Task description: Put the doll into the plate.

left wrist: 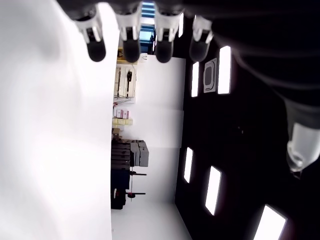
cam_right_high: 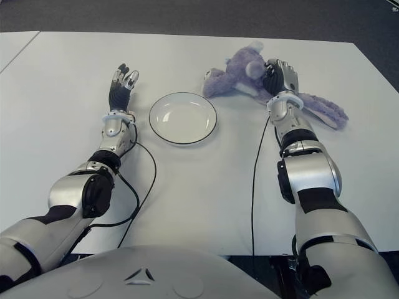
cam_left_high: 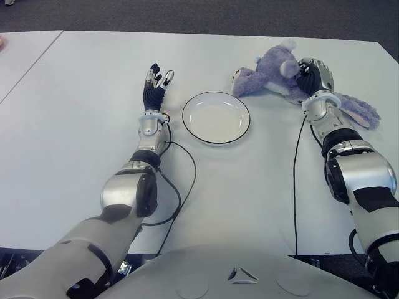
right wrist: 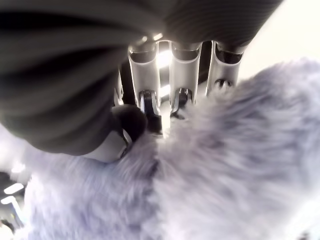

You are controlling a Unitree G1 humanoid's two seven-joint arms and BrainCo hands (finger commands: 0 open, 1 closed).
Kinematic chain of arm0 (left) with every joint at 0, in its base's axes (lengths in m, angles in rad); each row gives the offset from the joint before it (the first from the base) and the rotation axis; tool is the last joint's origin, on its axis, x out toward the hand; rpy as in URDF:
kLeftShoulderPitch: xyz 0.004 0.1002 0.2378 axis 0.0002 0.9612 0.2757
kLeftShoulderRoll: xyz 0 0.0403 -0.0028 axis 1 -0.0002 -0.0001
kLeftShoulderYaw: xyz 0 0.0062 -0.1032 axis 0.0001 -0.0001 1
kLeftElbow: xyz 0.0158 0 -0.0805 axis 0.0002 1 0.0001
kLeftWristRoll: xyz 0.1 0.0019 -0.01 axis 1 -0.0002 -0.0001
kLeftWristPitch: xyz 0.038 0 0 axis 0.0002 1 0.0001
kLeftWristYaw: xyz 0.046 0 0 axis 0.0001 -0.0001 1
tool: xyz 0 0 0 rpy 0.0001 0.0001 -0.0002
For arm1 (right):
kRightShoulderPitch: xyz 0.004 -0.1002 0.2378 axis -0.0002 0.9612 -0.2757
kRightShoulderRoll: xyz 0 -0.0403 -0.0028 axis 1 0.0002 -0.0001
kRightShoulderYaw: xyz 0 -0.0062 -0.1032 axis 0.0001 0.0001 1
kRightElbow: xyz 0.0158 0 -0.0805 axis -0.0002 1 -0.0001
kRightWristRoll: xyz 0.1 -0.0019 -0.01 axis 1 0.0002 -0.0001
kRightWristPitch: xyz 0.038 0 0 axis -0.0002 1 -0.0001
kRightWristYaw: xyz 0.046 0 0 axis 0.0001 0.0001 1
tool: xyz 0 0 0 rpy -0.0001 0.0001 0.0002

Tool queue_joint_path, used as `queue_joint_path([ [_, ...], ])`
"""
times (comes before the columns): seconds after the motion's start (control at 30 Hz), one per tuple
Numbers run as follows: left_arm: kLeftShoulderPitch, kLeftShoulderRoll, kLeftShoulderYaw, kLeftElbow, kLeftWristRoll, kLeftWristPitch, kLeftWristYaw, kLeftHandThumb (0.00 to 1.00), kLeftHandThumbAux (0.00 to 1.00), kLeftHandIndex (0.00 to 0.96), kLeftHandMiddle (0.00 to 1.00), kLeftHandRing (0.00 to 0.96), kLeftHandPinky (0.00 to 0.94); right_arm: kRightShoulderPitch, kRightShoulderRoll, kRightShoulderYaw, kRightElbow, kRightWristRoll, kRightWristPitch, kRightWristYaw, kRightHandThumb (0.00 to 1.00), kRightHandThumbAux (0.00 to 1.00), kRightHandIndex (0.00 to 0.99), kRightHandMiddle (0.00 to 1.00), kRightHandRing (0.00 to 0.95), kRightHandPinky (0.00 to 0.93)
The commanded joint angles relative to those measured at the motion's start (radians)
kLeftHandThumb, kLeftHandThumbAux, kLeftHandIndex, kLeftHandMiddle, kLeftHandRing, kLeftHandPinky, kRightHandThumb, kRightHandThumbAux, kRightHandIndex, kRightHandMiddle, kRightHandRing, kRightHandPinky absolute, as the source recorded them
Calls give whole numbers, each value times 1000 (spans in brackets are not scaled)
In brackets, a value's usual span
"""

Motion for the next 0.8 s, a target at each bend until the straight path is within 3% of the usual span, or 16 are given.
queue_joint_path([
  [0.03, 214, -46, 7, 141, -7, 118, 16, 0, 520, 86, 87, 75, 70, 114, 65, 4, 42, 11, -24, 77, 834, 687, 392, 555, 687, 716],
  [0.3, 209, -51, 15, 142, -13, 114, 11, 0, 527, 79, 81, 71, 64, 137, 72, -3, 39, 28, -85, 91, 839, 684, 409, 577, 756, 793],
  [0.6, 209, -51, 6, 142, -3, 110, 20, 0, 541, 82, 87, 78, 75, 136, 72, 44, 10, -8, -204, -23, 841, 682, 421, 571, 791, 809],
  [0.7, 208, -51, 3, 141, 1, 103, 22, 0, 547, 81, 86, 80, 79, 117, 71, 49, 7, -8, -226, -49, 738, 715, 434, 770, 819, 835],
  [0.8, 207, -51, -2, 140, 5, 100, 26, 0, 549, 78, 84, 80, 78, 92, 63, 51, 1, -5, -248, -66, 716, 722, 436, 827, 843, 857],
])
